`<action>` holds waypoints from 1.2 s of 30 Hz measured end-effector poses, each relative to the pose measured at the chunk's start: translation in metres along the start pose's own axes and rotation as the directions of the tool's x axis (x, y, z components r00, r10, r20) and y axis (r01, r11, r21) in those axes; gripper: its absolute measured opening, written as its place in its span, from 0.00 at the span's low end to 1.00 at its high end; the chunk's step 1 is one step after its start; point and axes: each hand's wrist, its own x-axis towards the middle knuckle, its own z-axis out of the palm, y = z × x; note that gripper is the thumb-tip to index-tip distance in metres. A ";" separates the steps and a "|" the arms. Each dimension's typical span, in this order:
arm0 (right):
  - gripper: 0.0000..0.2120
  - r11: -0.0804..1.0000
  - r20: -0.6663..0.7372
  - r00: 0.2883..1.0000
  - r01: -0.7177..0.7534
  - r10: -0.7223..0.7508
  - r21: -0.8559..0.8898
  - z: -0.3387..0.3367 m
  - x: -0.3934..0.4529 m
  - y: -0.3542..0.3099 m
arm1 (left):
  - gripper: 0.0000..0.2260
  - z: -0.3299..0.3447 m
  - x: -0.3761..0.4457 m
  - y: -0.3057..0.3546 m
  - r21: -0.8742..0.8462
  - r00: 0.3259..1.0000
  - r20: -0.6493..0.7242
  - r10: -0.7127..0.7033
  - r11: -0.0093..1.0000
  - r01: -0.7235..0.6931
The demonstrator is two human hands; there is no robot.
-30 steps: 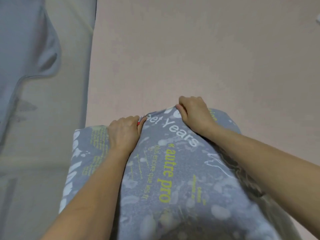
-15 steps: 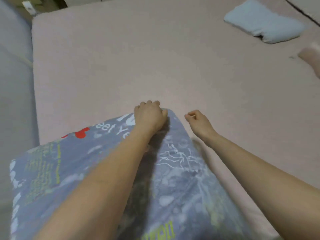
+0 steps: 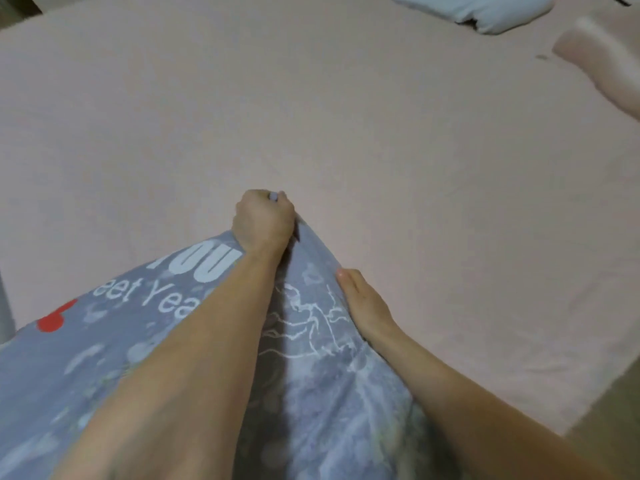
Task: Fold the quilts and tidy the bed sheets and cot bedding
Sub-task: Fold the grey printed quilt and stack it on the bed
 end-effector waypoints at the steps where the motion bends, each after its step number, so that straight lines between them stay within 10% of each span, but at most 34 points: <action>1: 0.23 1.000 0.006 1.000 0.018 -0.018 -0.020 0.003 -0.004 0.005 | 0.18 -0.009 0.008 -0.009 -0.056 0.997 -0.055 -0.057 0.997 0.053; 4: 0.20 0.991 0.075 0.997 0.046 -0.036 -0.126 0.011 -0.010 0.014 | 0.14 -0.021 0.009 -0.031 0.163 0.997 -0.067 -0.036 0.986 0.047; 7: 0.16 0.990 0.111 0.993 0.040 -0.025 -0.135 0.005 -0.025 0.019 | 0.14 -0.004 -0.016 -0.008 0.540 0.953 0.177 0.244 0.786 -0.302; 12: 0.15 0.995 0.104 0.994 0.051 -0.041 -0.090 -0.051 -0.069 0.049 | 0.18 0.027 -0.113 0.029 0.314 0.531 0.744 0.406 0.489 -0.814; 21: 0.21 0.954 -0.079 0.957 -0.265 0.277 0.139 -0.083 -0.198 0.189 | 0.34 -0.004 -0.235 0.024 0.206 0.327 0.902 0.281 0.386 -0.899; 26: 0.30 0.899 -0.049 0.918 -0.371 0.392 0.233 -0.068 -0.218 0.219 | 0.48 -0.014 -0.287 0.014 0.283 0.373 0.859 0.352 0.280 -0.917; 30: 0.17 0.969 -0.373 0.905 -0.132 0.203 0.209 -0.063 -0.228 0.211 | 0.41 -0.012 -0.294 0.005 0.348 0.426 0.730 0.534 0.246 -0.905; 36: 0.19 0.961 -0.332 0.940 -0.155 0.073 -0.228 -0.070 -0.245 0.238 | 0.33 -0.012 -0.318 -0.008 0.490 0.558 0.661 0.502 0.275 -0.828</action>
